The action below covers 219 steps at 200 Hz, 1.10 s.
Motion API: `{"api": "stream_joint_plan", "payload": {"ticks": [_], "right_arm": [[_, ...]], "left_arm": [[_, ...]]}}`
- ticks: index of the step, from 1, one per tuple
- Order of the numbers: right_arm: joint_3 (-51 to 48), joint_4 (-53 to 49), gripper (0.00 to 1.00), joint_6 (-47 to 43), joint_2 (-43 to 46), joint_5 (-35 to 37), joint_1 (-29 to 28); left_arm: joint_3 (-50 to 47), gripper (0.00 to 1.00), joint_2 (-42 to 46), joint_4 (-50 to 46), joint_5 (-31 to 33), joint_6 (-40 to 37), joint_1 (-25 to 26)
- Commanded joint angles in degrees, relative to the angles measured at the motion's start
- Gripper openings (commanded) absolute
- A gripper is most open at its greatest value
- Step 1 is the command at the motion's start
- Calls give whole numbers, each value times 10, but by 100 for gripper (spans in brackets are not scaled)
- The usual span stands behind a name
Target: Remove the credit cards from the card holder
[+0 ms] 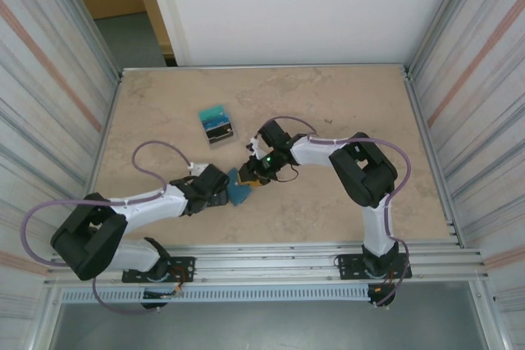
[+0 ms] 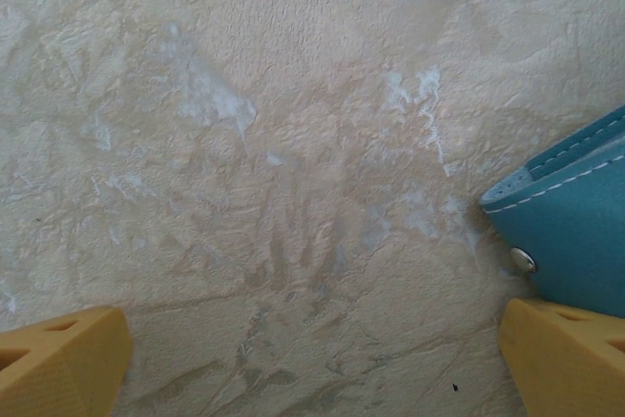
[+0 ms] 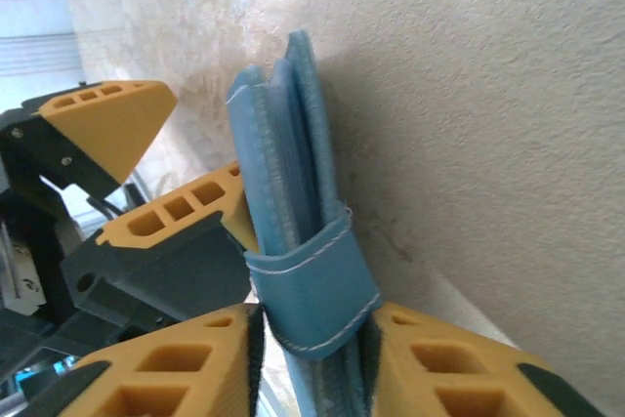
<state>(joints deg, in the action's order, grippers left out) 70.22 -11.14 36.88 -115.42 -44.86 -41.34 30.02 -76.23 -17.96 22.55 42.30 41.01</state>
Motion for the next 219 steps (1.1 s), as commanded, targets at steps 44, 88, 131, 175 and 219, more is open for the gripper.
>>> {"api": "stream_joint_plan", "payload": {"ticks": [44, 88, 131, 175, 219], "right_arm": [[-7, -10, 12, -17, 60, -6, -4], [-26, 9, 1, -9, 93, 11, 21], [-62, 69, 0, 24, 142, 3, 65], [-92, 103, 0, 44, 205, -8, 115], [-109, 214, 0, 120, 222, -57, 134]], "left_arm": [[6, 99, 24, -4, -10, 26, 4], [11, 97, 115, -18, 6, 29, -2], [-22, 93, 224, 86, -75, 6, -52], [-29, 96, 274, 177, -211, -1, -113], [11, 96, 222, 234, -339, -10, -123]]}}
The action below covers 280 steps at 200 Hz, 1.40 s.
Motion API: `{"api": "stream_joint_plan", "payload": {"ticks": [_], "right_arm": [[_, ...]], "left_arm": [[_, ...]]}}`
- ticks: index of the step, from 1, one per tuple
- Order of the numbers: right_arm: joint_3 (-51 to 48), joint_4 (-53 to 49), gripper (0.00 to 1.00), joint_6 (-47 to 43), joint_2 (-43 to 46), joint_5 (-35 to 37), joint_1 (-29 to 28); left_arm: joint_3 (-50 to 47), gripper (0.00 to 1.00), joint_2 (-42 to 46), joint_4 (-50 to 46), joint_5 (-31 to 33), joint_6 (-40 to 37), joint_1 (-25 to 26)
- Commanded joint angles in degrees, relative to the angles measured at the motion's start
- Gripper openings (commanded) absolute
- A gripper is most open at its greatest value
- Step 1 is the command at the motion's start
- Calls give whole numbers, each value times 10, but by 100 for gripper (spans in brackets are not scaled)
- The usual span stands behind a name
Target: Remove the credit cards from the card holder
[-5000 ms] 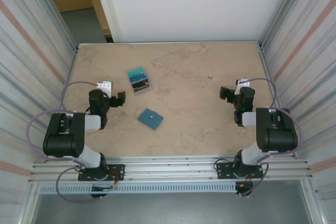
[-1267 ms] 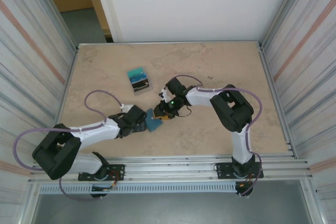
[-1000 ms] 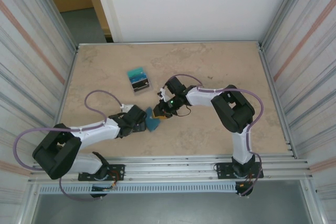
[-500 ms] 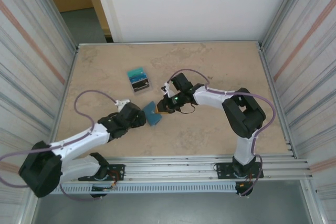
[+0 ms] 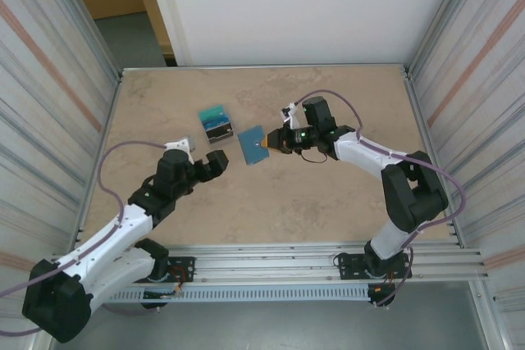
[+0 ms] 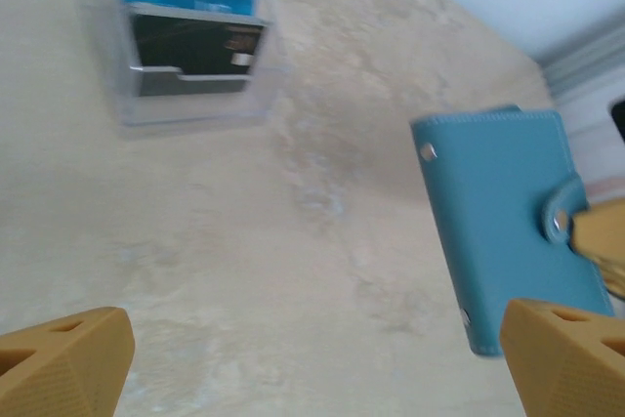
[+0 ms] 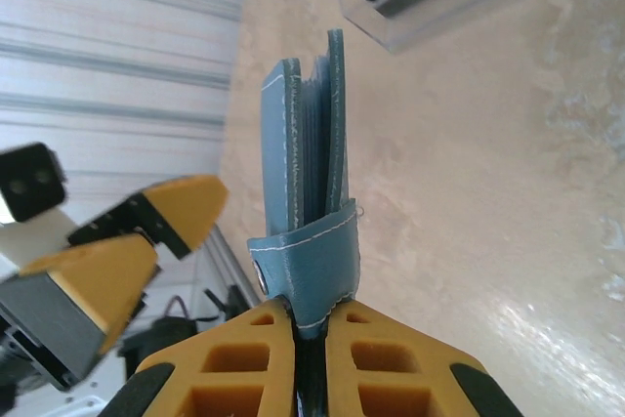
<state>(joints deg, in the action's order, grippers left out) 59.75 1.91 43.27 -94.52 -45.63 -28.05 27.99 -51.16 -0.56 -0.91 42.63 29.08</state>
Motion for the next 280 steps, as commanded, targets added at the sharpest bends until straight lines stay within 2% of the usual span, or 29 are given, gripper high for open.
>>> {"api": "stream_joint_plan", "payload": {"ticks": [1, 15, 37, 64, 107, 131, 147, 200, 220, 255, 280], "right_arm": [[-4, 85, 0, 58, 13, -51, 1], [-1, 115, 0, 80, 12, -66, 1], [2, 139, 0, 100, 18, -75, 1], [5, 141, 0, 106, 31, -81, 0], [8, 148, 0, 125, 43, -97, -7], [13, 146, 0, 127, 48, -95, -15], [15, 145, 1, 125, 50, -93, -20], [14, 139, 3, 121, 46, -82, -32], [18, 126, 6, 112, 47, -75, -38], [48, 25, 23, 49, 55, -32, -46], [80, -89, 32, -21, 81, 58, -57]], "left_arm": [[32, 96, -31, 62, -108, -13, -4], [36, 92, -57, 107, -154, -1, -5], [33, 80, -85, 173, -202, 38, -15], [24, 79, -87, 232, -238, 56, -31], [45, 77, -96, 237, -284, 40, -37], [50, 71, -111, 252, -299, 39, -38], [51, 60, -119, 272, -308, 43, -38], [51, 34, -113, 278, -322, 34, -37], [51, 25, -108, 280, -331, 24, -37], [54, 14, -90, 248, -329, -5, -37], [63, 8, -69, 197, -314, -37, -37]]}}
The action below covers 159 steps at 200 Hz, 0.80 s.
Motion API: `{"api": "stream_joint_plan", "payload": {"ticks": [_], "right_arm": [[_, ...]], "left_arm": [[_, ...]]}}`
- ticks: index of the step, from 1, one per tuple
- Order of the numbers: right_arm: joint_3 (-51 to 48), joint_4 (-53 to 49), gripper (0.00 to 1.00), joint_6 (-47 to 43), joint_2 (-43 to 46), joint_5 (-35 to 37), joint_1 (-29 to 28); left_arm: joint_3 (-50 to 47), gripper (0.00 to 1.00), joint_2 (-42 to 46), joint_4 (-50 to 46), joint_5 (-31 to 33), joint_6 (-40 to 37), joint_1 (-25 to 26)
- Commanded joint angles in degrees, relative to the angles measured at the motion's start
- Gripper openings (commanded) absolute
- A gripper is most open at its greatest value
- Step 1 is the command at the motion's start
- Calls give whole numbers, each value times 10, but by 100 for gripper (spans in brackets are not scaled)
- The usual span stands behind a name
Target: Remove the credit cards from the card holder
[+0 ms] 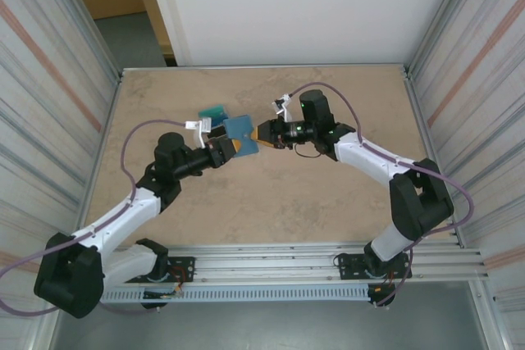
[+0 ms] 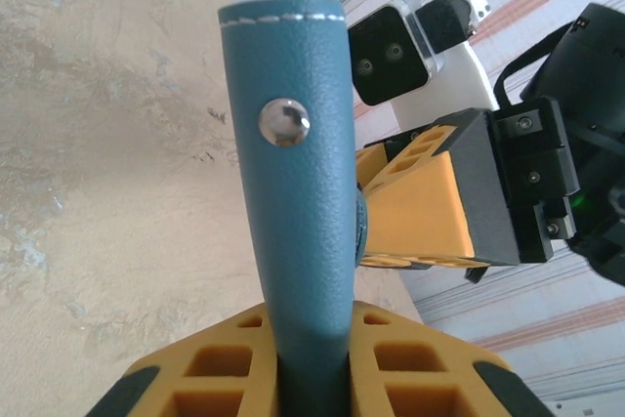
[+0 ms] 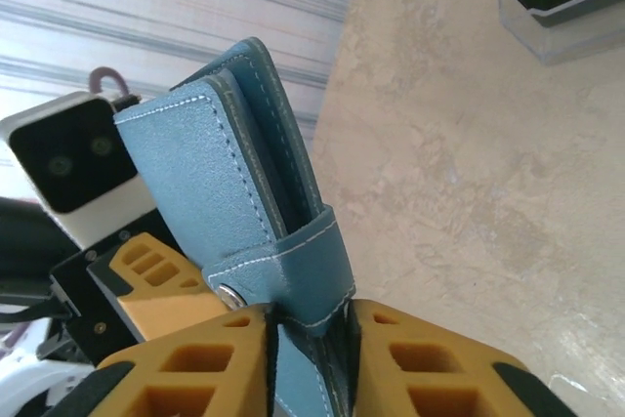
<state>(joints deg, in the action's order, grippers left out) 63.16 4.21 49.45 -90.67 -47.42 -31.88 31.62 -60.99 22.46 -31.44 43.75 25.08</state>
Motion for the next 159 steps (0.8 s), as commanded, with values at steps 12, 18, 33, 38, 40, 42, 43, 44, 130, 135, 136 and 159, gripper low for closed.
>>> {"api": "stream_joint_plan", "payload": {"ticks": [12, 18, 33, 38, 40, 42, 43, 44, 130, 135, 136, 159], "right_arm": [[59, -166, 34, -109, 57, 137, -26], [64, -187, 35, -119, 64, 169, -31], [77, -236, 35, -137, 81, 253, -47], [83, -253, 36, -143, 84, 283, -54], [86, -258, 36, -145, 86, 295, -57], [88, -265, 36, -148, 87, 307, -61], [89, -268, 36, -149, 88, 313, -63], [90, -272, 36, -149, 88, 318, -64], [192, -378, 32, -182, 67, 534, -194], [198, -379, 32, -182, 60, 535, -199], [199, -379, 32, -182, 59, 535, -200], [221, -381, 31, -185, 30, 533, -213]], "left_arm": [[30, 6, 41, -55, 2, -66, 3], [31, 4, 46, -66, 7, -75, 3], [34, 3, 59, -86, 20, -94, 4], [34, 3, 63, -91, 24, -99, 4], [34, 3, 64, -93, 26, -101, 4], [34, 2, 65, -94, 28, -103, 4], [34, 2, 67, -95, 29, -104, 4], [34, 2, 67, -96, 30, -104, 4], [31, 0, 66, -94, 54, -108, 4], [31, 0, 65, -94, 54, -108, 4], [31, 0, 65, -94, 54, -107, 4], [30, 0, 64, -94, 52, -106, 4]]}}
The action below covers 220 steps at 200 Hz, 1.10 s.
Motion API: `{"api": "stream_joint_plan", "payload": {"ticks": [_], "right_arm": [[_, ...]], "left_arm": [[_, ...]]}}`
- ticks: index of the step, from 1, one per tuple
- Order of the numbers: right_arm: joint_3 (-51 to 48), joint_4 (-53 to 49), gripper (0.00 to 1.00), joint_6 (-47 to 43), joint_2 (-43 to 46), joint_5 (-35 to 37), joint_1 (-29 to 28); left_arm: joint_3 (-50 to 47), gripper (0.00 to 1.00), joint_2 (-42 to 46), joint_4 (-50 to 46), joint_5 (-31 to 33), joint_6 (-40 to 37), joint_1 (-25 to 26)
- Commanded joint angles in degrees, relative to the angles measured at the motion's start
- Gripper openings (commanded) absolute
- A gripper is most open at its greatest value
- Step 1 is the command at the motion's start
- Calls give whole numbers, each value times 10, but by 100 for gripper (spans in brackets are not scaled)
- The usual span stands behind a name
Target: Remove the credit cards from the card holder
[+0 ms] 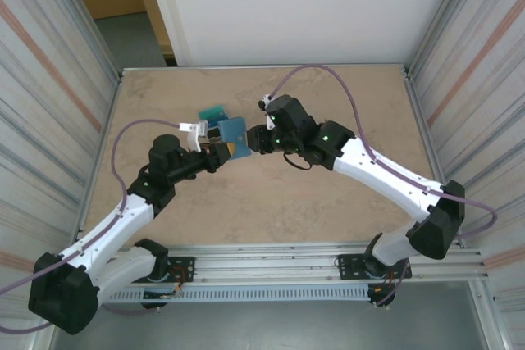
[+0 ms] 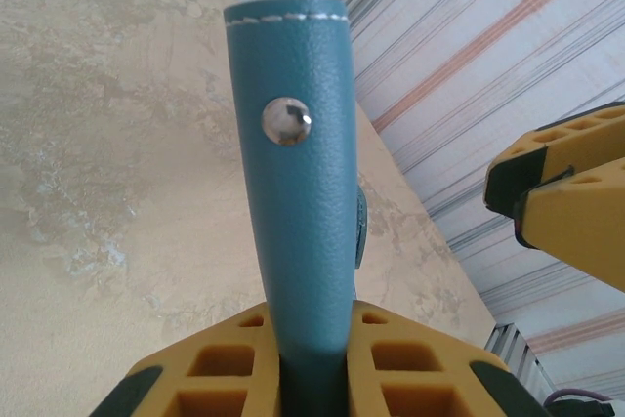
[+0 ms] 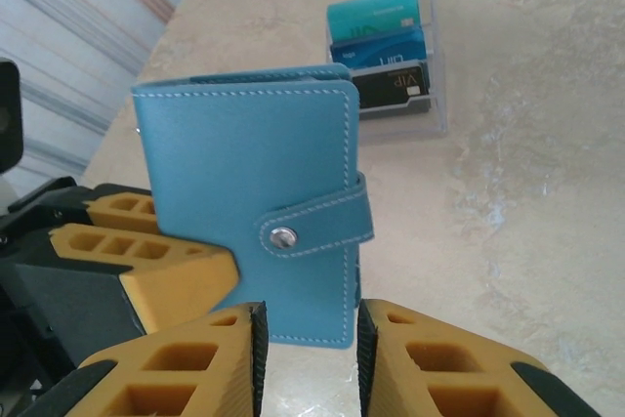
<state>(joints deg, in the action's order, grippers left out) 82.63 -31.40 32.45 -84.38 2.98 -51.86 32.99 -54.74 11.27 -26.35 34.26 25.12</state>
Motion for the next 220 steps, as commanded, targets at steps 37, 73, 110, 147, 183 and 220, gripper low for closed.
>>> {"api": "stream_joint_plan", "payload": {"ticks": [37, 73, 110, 147, 183, 220], "right_arm": [[51, -27, 31, -17, -68, 28, -21], [69, -30, 33, -23, -89, 27, -23], [83, -26, 36, -26, -102, 29, -25], [95, -33, 39, -31, -114, 35, -27], [105, -49, 39, -34, -129, 52, -27], [103, -59, 27, -34, -132, 68, -27]], "left_arm": [[16, 0, 2, 15, 2, -11, 4], [16, 0, 2, 16, 3, -10, 4], [14, 0, 1, 18, 2, -10, 4], [13, 0, 1, 20, -2, -7, 4], [14, 0, 3, 25, -4, -4, 4], [15, 0, 6, 26, -6, -4, 5]]}}
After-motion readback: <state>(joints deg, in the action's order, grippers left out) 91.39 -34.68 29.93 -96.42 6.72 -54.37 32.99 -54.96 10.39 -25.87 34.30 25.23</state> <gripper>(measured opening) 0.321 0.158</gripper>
